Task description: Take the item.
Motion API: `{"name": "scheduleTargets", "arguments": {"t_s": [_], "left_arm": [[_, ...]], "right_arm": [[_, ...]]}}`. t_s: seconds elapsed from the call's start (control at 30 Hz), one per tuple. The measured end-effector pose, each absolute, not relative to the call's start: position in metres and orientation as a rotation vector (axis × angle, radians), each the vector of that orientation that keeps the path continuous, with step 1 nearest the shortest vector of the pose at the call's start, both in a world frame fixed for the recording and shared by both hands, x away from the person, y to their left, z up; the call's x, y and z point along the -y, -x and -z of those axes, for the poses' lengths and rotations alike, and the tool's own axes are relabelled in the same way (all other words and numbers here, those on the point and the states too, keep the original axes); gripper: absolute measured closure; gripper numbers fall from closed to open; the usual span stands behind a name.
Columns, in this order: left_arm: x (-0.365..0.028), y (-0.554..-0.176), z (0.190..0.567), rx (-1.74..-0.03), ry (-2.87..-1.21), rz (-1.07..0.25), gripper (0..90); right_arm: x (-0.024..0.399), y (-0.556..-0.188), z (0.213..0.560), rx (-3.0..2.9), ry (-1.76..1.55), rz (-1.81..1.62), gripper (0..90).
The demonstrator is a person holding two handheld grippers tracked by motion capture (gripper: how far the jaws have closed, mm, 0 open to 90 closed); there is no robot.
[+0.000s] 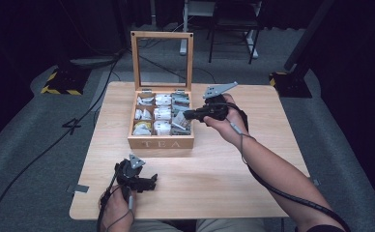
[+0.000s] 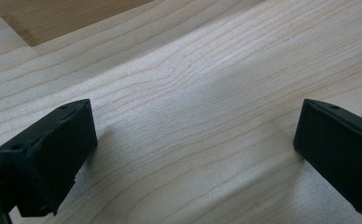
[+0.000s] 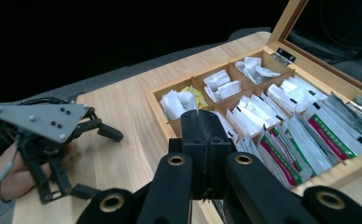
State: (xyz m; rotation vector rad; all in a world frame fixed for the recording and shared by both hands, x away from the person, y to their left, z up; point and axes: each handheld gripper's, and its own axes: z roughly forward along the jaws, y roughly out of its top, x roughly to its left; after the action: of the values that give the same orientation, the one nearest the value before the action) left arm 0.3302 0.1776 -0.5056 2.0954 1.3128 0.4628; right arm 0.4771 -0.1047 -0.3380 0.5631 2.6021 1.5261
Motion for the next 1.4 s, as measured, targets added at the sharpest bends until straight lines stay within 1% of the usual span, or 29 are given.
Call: {"name": "scheduleTargets", "arguments": {"t_s": [0.1, 0.3, 0.57, 0.67, 1.4], "left_arm": [[-0.178, -0.330, 0.506, -1.313, -2.095, -0.463, 0.0], [-0.177, -0.329, 0.506, -1.321, -2.090, -0.471, 0.0], [-0.177, -0.329, 0.506, -1.321, -2.090, -0.473, 0.0], [-0.177, -0.329, 0.506, -1.321, -2.090, -0.473, 0.0], [-0.177, -0.329, 0.506, -1.321, -2.090, -0.473, 0.0]], "right_arm": [[0.114, -0.474, 0.335, -2.590, -0.558, -1.540, 90.0], [0.149, -0.467, 0.325, -2.549, -0.577, -1.560, 90.0], [0.183, -0.464, 0.324, -2.517, -0.630, -1.546, 90.0], [0.201, -0.464, 0.326, -2.497, -0.672, -1.541, 90.0], [0.290, -0.470, 0.351, -2.384, -0.928, -1.440, 90.0]]}}
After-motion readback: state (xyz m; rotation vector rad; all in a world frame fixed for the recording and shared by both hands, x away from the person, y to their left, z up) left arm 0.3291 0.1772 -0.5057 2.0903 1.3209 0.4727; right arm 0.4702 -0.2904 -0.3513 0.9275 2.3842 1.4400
